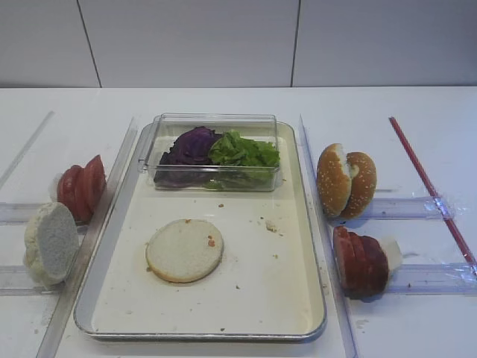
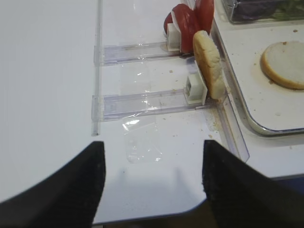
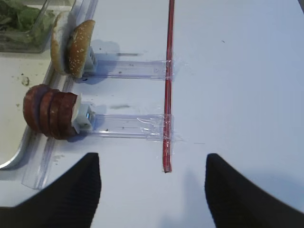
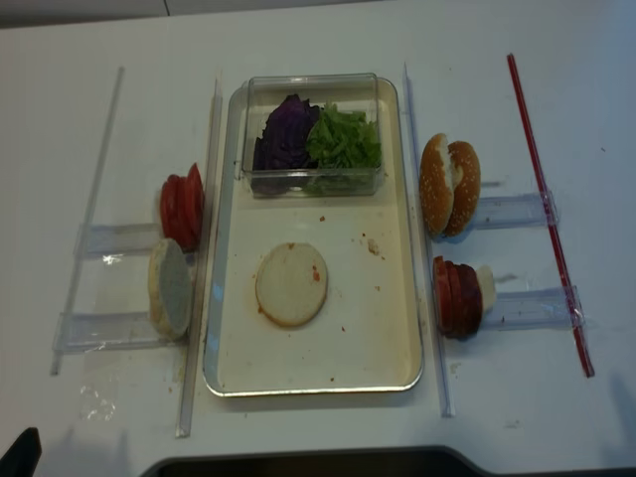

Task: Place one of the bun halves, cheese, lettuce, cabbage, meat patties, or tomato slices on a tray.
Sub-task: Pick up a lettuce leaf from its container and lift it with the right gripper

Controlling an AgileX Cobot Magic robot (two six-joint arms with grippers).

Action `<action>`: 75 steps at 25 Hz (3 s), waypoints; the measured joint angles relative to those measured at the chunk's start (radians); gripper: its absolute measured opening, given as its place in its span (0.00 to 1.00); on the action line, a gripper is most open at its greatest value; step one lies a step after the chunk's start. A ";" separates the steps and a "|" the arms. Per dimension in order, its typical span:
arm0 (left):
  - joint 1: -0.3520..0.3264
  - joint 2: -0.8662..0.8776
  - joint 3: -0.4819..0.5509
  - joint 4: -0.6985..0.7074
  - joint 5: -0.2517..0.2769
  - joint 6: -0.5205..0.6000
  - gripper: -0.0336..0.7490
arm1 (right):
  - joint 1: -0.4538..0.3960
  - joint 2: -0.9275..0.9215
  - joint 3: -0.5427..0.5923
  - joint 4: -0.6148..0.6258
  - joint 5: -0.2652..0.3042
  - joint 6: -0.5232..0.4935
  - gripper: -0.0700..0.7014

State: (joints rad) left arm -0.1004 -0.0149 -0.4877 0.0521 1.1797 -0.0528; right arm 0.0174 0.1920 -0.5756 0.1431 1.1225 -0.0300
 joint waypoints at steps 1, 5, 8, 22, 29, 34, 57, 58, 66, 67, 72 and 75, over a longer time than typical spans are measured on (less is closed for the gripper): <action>0.000 0.000 0.000 0.000 0.000 0.000 0.57 | 0.000 0.038 -0.033 0.000 0.005 0.030 0.73; 0.000 0.000 0.000 0.000 0.000 0.000 0.57 | 0.000 0.210 -0.188 0.028 0.047 0.063 0.73; 0.000 0.000 0.000 0.000 0.000 0.000 0.57 | 0.000 0.339 -0.321 0.034 0.111 0.067 0.73; 0.000 0.000 0.000 0.000 0.000 0.000 0.57 | 0.000 0.843 -0.712 0.099 0.144 0.155 0.75; 0.000 0.000 0.000 0.000 0.000 0.000 0.57 | 0.092 1.137 -0.877 0.136 0.140 0.160 0.75; 0.000 0.000 0.000 0.000 0.000 0.000 0.57 | 0.318 1.346 -1.021 0.060 0.135 0.203 0.75; 0.000 0.000 0.000 0.000 0.000 0.000 0.57 | 0.501 1.987 -1.478 0.053 0.121 0.243 0.76; 0.000 0.000 0.000 0.000 0.000 0.000 0.57 | 0.501 1.991 -1.479 0.049 0.121 0.243 0.76; 0.000 0.000 0.000 0.000 0.000 0.000 0.57 | 0.501 2.029 -1.485 0.042 0.119 0.244 0.83; 0.000 0.000 0.000 0.000 0.000 0.000 0.57 | 0.501 2.035 -1.485 0.042 0.118 0.242 0.83; 0.000 0.000 0.000 0.000 0.000 0.000 0.57 | 0.501 2.059 -1.485 0.040 0.118 0.234 0.83; 0.000 0.000 0.000 0.000 0.000 0.000 0.57 | 0.501 2.069 -1.485 0.040 0.115 0.234 0.83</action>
State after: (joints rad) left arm -0.1004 -0.0149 -0.4877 0.0521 1.1797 -0.0528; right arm 0.5185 2.2614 -2.0605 0.1832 1.2379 0.2036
